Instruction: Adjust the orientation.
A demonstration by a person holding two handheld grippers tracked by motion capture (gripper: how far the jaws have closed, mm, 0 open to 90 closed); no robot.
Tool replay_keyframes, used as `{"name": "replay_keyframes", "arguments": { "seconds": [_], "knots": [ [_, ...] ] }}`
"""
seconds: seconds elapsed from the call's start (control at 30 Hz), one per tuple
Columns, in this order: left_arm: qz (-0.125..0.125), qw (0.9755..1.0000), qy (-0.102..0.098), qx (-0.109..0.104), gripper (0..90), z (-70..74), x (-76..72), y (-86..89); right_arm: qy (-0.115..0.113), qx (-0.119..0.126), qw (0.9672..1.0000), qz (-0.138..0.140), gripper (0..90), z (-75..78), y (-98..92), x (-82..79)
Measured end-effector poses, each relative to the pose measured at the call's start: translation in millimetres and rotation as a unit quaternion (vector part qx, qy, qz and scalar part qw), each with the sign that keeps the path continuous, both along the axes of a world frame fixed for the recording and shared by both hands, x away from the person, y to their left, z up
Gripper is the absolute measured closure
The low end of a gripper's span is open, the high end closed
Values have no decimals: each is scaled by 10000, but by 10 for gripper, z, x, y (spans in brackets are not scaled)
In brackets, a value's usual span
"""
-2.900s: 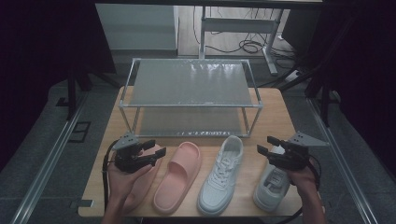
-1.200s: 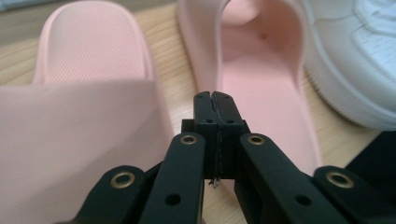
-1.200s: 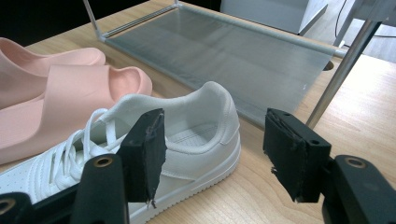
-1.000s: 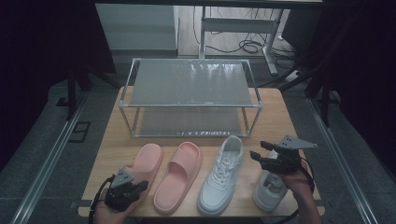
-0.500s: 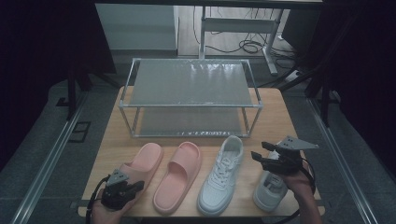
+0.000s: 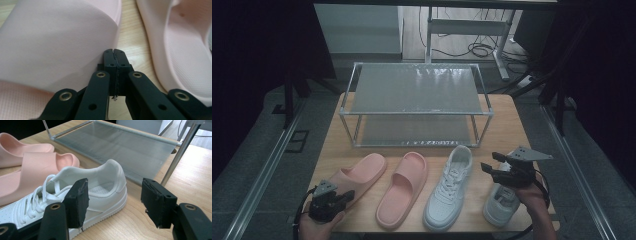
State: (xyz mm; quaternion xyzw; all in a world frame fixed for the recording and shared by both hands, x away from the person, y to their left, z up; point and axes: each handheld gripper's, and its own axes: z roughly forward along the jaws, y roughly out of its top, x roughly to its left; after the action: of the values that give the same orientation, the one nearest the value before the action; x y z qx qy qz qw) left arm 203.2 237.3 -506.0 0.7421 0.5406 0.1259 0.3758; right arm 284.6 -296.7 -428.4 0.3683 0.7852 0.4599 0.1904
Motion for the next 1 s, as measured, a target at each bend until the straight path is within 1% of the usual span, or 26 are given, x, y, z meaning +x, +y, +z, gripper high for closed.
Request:
{"name": "replay_keyframes", "arguments": {
  "seconds": [0.03, 0.17, 0.2, 0.27, 0.3, 0.33, 0.43, 0.47, 0.5, 0.6, 0.63, 0.77, 0.83, 0.93, 1.0],
  "knots": [
    [59, 10000, -12, -9, 900, -5, 27, 43, 1, -11, 10000, 4, 397, -4, 2, 2],
    [117, 9999, -19, -2, 900, -8, 72, 101, 9, -31, 10000, 9, 397, -8, 5, 3],
    [156, 9999, -12, -9, 900, -9, 109, 136, 3, -35, 10000, 3, 398, -10, 7, 4],
    [168, 9999, -8, -2, 900, -8, 128, 151, -44, -46, 10000, -34, 401, -6, 9, -1],
    [190, 9998, -1, 15, 900, -6, 166, 178, -63, -34, 10000, -36, 401, -6, 10, -1],
    [190, 9998, -1, 15, 900, -6, 166, 178, -58, -38, 10000, -31, 401, -4, 8, -2],
    [196, 9998, 18, -8, 900, -9, 248, 229, -41, -45, 10000, -32, 401, -9, 5, 1],
    [196, 9998, 18, -8, 900, -9, 248, 229, -41, -45, 10000, -32, 401, -9, 5, 1],
    [216, 9998, 38, -27, 900, -9, 293, 248, -22, -43, 10000, -32, 400, -21, 10, 7],
    [245, 9997, 51, -9, 900, -5, 334, 263, 6, -71, 10000, -17, 400, -31, 16, 11],
    [276, 9996, 61, -1, 900, -3, 370, 290, 12, -91, 10000, -6, 400, -38, 25, 11],
    [336, 9994, 89, -28, 900, -4, 431, 352, -19, -94, 10000, -11, 401, -37, 30, 13],
    [364, 9993, 121, -5, 900, 5, 455, 365, -88, -108, 9999, -72, 404, -36, 32, 10],
    [400, 9991, 155, 42, 900, 17, 481, 373, -128, -99, 9998, -94, 405, -32, 30, 6],
    [414, 9990, 147, 125, 900, 35, 482, 351, -145, -79, 9998, -92, 405, -29, 29, 0]
  ]
}}
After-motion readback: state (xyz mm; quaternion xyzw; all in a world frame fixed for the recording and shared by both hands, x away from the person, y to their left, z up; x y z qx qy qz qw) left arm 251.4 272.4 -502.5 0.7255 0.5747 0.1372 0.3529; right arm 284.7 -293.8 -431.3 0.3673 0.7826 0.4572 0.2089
